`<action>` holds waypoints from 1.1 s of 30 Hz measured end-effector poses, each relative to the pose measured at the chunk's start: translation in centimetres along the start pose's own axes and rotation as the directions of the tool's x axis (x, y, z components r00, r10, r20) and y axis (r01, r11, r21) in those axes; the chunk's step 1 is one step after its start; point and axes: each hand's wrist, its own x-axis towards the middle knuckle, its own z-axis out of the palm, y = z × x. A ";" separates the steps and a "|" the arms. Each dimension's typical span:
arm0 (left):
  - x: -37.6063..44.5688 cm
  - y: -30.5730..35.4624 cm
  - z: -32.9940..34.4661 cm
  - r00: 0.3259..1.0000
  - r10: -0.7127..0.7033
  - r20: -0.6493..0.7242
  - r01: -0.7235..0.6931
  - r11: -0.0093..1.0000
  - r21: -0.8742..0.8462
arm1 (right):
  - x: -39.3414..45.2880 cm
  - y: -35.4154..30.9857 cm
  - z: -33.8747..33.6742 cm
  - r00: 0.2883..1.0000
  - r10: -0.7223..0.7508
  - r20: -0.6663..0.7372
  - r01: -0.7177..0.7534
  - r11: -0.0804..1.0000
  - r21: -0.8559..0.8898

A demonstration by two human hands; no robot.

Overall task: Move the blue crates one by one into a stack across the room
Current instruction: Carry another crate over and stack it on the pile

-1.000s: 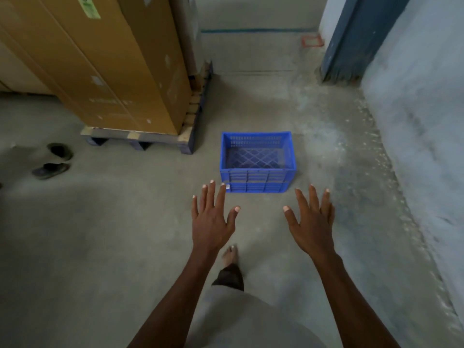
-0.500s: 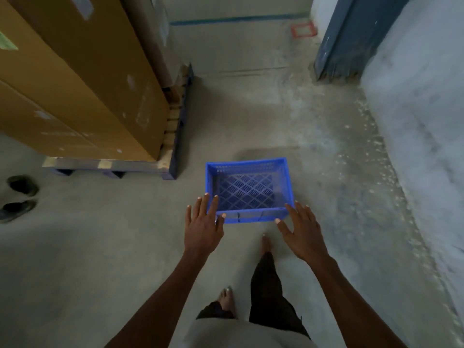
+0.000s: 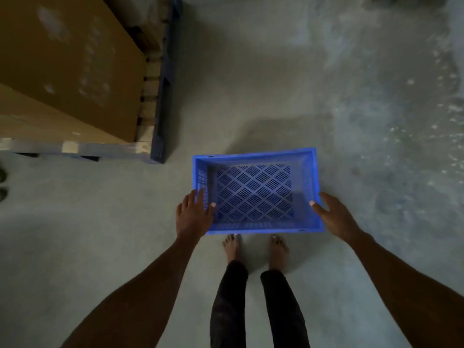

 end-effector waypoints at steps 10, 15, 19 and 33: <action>15.4 -3.9 11.1 0.803 -0.553 0.223 0.594 0.711 -0.376 | 18.0 4.7 7.2 0.964 0.236 -0.122 -0.197 0.943 0.267; 16.8 -5.5 13.7 0.759 -0.592 0.271 0.582 0.431 -0.689 | 20.1 5.1 8.4 0.921 0.381 -0.084 -0.229 0.702 0.675; 17.6 -7.6 13.8 0.765 -0.396 0.507 0.611 0.200 -0.766 | 20.8 6.3 5.9 0.933 0.222 0.283 -0.359 0.631 0.688; 15.2 -6.4 8.7 0.784 -0.200 0.588 0.608 0.054 -0.792 | 17.8 5.1 3.1 0.939 0.219 0.267 -0.345 0.600 0.721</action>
